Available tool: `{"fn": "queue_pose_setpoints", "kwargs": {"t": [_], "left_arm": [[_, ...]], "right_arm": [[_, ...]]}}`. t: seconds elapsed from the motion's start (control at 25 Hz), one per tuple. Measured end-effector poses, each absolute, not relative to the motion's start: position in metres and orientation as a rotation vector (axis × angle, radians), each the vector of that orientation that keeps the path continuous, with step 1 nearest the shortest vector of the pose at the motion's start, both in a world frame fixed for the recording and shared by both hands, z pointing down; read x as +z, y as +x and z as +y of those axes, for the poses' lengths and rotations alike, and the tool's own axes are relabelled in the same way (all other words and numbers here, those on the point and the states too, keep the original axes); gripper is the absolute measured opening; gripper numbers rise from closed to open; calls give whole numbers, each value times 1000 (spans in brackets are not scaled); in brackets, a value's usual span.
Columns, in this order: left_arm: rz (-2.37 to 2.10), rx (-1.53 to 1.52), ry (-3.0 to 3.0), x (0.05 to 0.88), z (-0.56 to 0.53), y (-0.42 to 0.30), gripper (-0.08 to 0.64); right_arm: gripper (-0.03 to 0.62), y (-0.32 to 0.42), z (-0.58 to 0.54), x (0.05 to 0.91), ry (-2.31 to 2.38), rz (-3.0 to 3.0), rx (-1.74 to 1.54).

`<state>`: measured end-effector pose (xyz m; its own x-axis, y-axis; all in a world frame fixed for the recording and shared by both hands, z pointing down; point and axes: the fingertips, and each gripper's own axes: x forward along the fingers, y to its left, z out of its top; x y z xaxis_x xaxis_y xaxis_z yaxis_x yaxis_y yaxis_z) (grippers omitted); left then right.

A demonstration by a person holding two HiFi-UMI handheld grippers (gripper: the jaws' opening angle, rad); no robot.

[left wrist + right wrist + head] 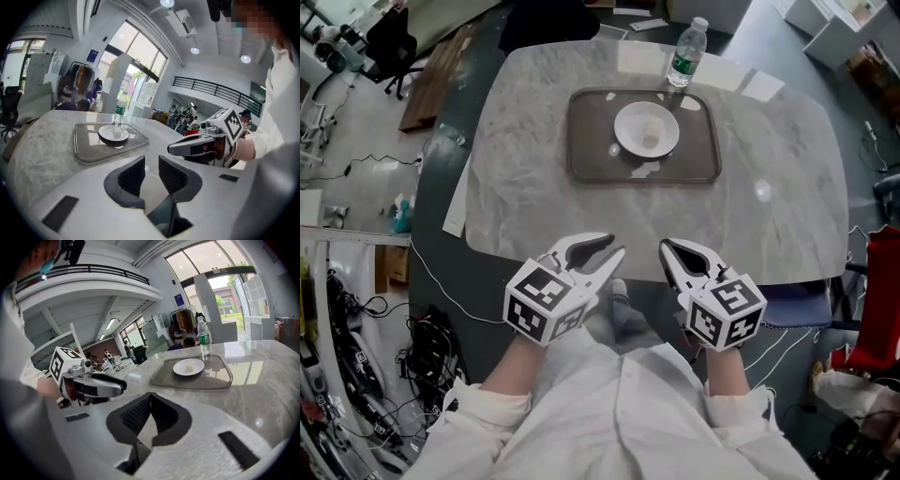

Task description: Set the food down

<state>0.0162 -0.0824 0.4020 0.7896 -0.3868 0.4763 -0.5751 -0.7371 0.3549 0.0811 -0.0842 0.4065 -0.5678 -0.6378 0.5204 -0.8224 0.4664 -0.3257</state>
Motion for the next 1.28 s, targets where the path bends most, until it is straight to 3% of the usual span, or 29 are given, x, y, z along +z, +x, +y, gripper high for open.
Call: {"fn": "queue_pose_setpoints", "kwargs": {"t": [1.28], "left_arm": [[-565, 488, 2527, 384, -68, 17, 46]], "right_arm": [[3, 55, -79, 371, 1354, -2388, 736]]}}
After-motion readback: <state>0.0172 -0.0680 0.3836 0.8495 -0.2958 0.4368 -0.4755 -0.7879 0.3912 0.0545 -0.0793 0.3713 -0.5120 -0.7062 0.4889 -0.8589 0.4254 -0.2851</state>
